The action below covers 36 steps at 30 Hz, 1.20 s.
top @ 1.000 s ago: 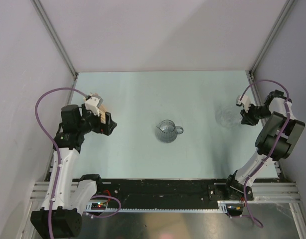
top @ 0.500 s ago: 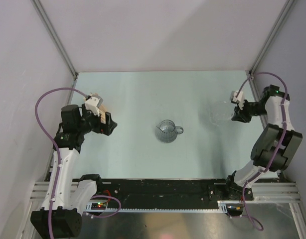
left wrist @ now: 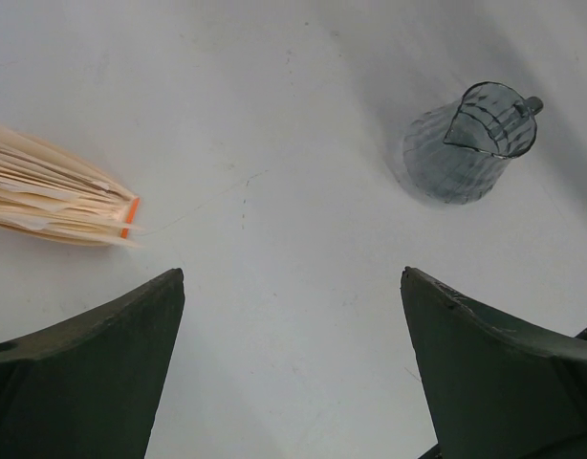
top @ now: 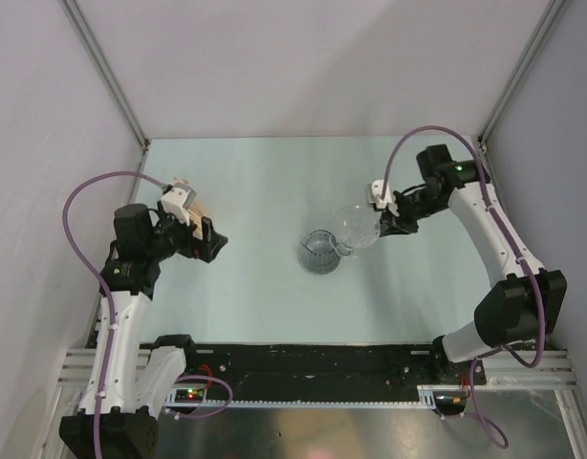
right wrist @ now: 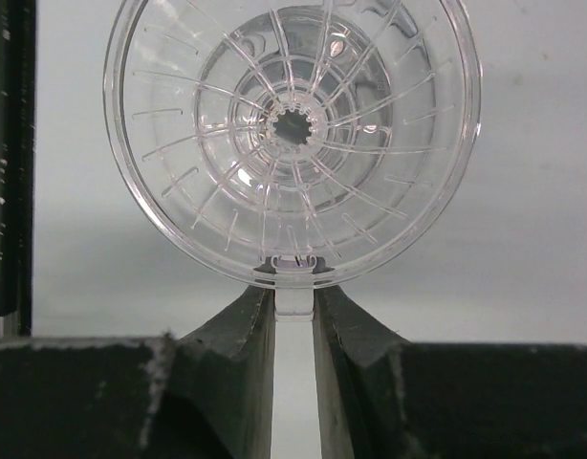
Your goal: Place the coffee filter in the dripper
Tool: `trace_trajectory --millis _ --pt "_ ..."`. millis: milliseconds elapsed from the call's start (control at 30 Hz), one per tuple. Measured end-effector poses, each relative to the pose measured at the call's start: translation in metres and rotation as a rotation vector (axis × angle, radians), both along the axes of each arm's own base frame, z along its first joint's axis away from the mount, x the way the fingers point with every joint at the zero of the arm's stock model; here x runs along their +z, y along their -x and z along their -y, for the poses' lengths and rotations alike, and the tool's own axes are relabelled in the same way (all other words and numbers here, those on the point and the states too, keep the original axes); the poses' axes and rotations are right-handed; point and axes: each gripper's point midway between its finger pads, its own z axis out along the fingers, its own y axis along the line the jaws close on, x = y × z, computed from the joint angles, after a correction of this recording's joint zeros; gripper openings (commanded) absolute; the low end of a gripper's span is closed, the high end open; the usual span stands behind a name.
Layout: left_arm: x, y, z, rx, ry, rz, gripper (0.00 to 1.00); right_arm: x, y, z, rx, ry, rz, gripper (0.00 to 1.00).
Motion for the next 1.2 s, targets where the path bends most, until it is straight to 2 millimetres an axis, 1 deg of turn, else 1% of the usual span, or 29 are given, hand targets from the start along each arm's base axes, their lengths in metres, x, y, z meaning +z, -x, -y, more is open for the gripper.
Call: trace_trajectory --millis 100,200,267,433,533,667,833,1033,1200 --pt "0.001 0.002 0.003 -0.015 0.014 -0.001 0.98 0.004 0.005 -0.023 0.041 0.01 -0.025 0.0" --pt "0.003 0.004 0.007 -0.035 0.022 0.002 0.98 0.005 0.0 -0.038 0.053 0.019 -0.047 0.0" --pt "0.004 0.005 0.01 -0.049 0.025 0.006 0.98 0.001 -0.003 -0.047 0.06 0.033 -0.061 0.0" --pt "0.005 0.008 0.018 -0.08 0.026 0.01 0.98 -0.013 0.0 -0.068 0.087 0.072 -0.108 0.0" --pt "0.005 0.01 0.023 -0.099 0.024 0.013 0.98 -0.02 -0.004 -0.079 0.098 0.084 -0.115 0.0" --pt "0.007 0.015 0.029 -0.126 0.02 0.02 0.98 -0.028 -0.015 -0.084 0.084 0.104 -0.118 0.0" --pt "0.006 0.017 0.031 -0.129 0.016 0.017 0.98 -0.038 -0.027 -0.087 0.068 0.12 -0.108 0.0" --pt "0.004 0.017 0.031 -0.125 0.009 0.01 0.98 -0.044 -0.036 -0.089 0.061 0.128 -0.098 0.0" --pt "0.003 0.016 0.03 -0.123 0.007 0.003 0.98 -0.046 -0.04 -0.091 0.061 0.128 -0.095 0.0"
